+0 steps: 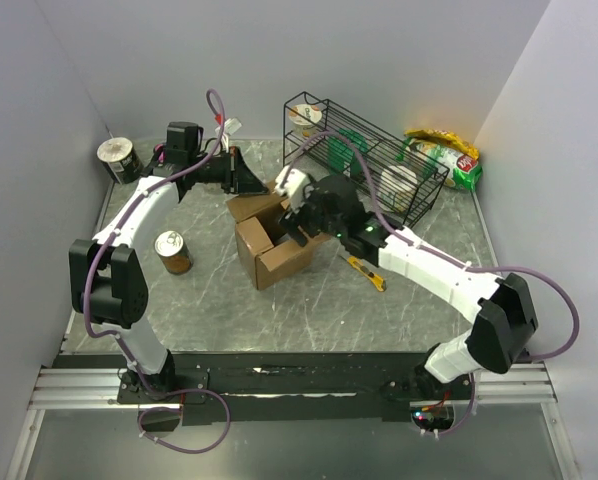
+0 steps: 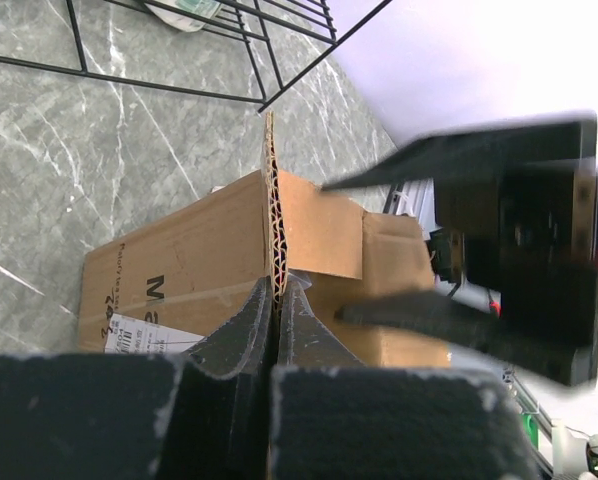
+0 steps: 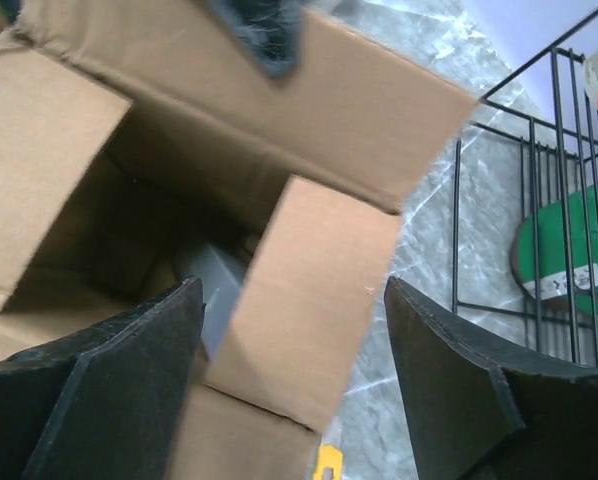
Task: Unpack the express box
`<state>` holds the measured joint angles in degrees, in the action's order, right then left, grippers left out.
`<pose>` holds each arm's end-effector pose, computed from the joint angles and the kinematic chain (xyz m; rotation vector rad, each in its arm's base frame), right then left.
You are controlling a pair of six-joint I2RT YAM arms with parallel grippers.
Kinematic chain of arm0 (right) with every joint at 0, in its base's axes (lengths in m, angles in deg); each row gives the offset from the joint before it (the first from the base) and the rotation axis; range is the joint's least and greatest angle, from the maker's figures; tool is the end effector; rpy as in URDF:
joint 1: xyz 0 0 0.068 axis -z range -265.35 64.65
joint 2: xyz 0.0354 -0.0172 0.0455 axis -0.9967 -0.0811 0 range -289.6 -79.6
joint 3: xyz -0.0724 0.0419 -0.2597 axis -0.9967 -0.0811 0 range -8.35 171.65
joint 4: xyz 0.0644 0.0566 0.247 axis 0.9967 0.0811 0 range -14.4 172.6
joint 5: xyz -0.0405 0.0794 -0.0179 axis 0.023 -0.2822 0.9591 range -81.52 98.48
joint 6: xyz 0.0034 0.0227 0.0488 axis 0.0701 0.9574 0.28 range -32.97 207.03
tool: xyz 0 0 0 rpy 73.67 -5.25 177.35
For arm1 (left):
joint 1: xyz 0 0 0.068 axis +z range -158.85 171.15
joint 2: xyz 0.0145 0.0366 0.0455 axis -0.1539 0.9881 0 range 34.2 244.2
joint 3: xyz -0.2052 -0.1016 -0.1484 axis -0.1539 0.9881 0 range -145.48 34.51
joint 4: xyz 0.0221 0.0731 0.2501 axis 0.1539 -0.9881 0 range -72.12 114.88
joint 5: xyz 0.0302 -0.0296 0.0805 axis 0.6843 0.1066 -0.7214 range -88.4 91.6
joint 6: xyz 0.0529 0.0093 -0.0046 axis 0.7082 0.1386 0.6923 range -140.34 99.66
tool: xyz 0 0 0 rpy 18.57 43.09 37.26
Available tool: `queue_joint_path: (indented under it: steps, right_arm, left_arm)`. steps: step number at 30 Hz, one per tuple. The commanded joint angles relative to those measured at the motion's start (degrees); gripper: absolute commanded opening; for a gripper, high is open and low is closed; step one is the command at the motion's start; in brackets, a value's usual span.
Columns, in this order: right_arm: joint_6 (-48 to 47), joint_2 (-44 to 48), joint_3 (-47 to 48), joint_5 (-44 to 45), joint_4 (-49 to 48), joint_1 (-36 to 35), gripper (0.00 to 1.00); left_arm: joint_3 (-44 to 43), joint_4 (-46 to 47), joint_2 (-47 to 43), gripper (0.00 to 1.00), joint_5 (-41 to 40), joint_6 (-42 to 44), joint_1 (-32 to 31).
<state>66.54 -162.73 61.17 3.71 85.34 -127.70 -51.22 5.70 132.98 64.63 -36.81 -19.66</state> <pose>0.2502 0.2320 0.3329 -1.0844 1.6706 0.3298 0.3760 -0.1040 0.3295 0.5737 2.0199 -1.4440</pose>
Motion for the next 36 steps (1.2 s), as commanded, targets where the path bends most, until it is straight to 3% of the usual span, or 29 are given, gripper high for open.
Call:
queue_joint_path:
  steps: [1, 8, 13, 21, 29, 34, 36]
  right_arm:
    - [-4.73, -3.52, 4.13, 8.28, 9.92, -4.58, 0.81]
    - [-7.28, -6.69, 4.75, 20.67, 9.79, -4.50, 0.81]
    - [-8.96, -6.43, 6.76, 21.74, 10.47, -2.49, 0.64]
    - [0.00, -7.13, 15.03, 11.05, 21.45, 5.95, 0.50]
    - [5.02, -8.27, 19.95, 1.62, 24.54, 12.02, 0.36]
    - [7.31, -10.64, 21.45, -4.71, 25.94, 15.10, 0.20]
    - [9.41, -11.70, 21.54, -8.13, 26.74, 17.11, 0.06]
  left_arm:
    - [-0.31, 2.57, -3.07, 0.01, -0.88, -1.72, 0.09]
    - [-0.14, 1.51, -3.33, 0.01, -1.59, -0.49, 0.09]
    - [-0.13, 0.98, -3.16, 0.01, -1.68, 0.03, 0.09]
    - [-0.57, 0.02, -2.72, 0.01, -1.50, 1.61, 0.09]
    - [-0.22, -0.42, -2.81, 0.01, -0.36, 2.41, 0.09]
    - [-0.14, -0.42, -2.81, 0.01, 0.96, 2.76, 0.09]
    - [0.04, -0.16, -2.72, 0.01, 1.57, 2.76, 0.09]
